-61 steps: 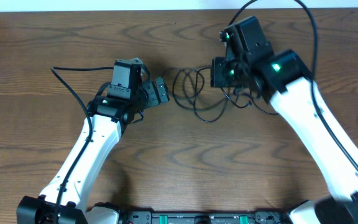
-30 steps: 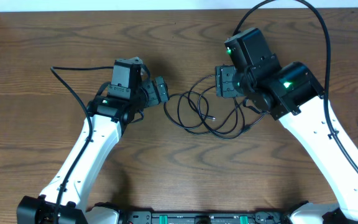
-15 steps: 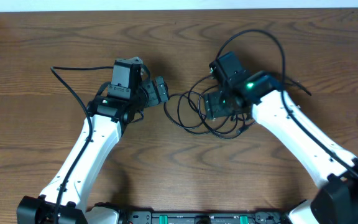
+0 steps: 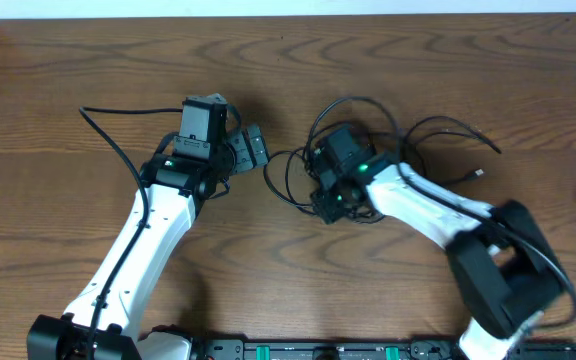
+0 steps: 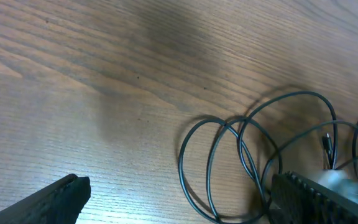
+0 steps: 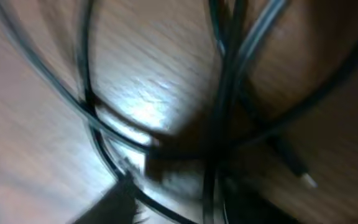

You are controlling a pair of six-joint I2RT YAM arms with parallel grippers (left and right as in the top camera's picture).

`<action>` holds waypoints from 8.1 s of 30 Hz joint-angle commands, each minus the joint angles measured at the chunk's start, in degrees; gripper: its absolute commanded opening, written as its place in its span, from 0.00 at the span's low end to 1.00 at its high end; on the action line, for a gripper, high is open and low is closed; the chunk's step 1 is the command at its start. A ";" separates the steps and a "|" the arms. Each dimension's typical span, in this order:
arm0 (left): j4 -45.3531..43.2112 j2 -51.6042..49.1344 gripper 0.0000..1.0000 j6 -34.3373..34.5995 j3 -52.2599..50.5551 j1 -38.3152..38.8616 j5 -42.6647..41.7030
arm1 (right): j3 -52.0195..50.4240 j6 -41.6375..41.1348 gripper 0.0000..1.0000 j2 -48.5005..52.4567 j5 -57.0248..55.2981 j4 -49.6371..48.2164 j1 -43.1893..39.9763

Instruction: Untangle cables

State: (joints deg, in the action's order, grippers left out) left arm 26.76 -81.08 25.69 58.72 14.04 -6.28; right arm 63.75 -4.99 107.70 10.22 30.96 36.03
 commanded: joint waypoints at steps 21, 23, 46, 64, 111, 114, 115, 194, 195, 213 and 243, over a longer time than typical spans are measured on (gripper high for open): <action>1.49 0.59 1.00 0.15 0.00 0.00 -4.02 | 9.46 -0.74 0.01 -25.99 -1.53 6.58 -0.63; 1.49 0.59 1.00 0.15 0.00 0.02 -6.27 | 9.44 -0.72 0.01 -29.49 -1.75 7.02 -0.66; -2.97 0.17 0.79 9.53 0.00 8.98 -5.90 | 9.44 -3.32 0.01 -36.24 -2.56 5.66 -2.25; -7.80 -15.04 0.27 13.00 0.00 12.98 5.70 | 9.46 -3.02 0.01 -48.19 -2.78 6.64 -6.32; -7.98 8.41 0.08 -5.95 0.00 8.74 -23.37 | 9.20 -18.23 0.57 -20.11 11.56 17.42 -19.85; -9.81 8.41 0.08 -5.95 0.00 8.74 -26.18 | 9.20 -19.71 0.56 -20.09 18.29 15.78 -19.82; -9.97 8.41 0.08 -5.95 0.00 8.74 -26.27 | 9.20 -21.35 0.53 -20.09 19.39 15.47 -19.78; -0.66 -2.58 0.72 5.92 0.00 8.74 -4.79 | 8.28 -21.90 0.01 -33.44 -6.25 16.41 -24.79; -0.68 -2.75 0.72 5.92 0.00 8.74 -4.79 | 8.28 -21.11 0.01 -33.44 -6.25 16.74 -24.79; -0.63 -2.84 0.97 5.92 0.00 8.74 -4.76 | 8.28 -17.25 0.68 -33.44 -8.83 18.64 -24.70; -0.63 -2.84 0.99 5.92 0.00 8.74 -4.76 | 8.07 7.72 0.96 -17.81 6.88 20.61 -9.49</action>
State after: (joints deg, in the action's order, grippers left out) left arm 25.80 -83.55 31.70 58.52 22.96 -11.66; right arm 72.23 -5.56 86.87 15.42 50.35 24.38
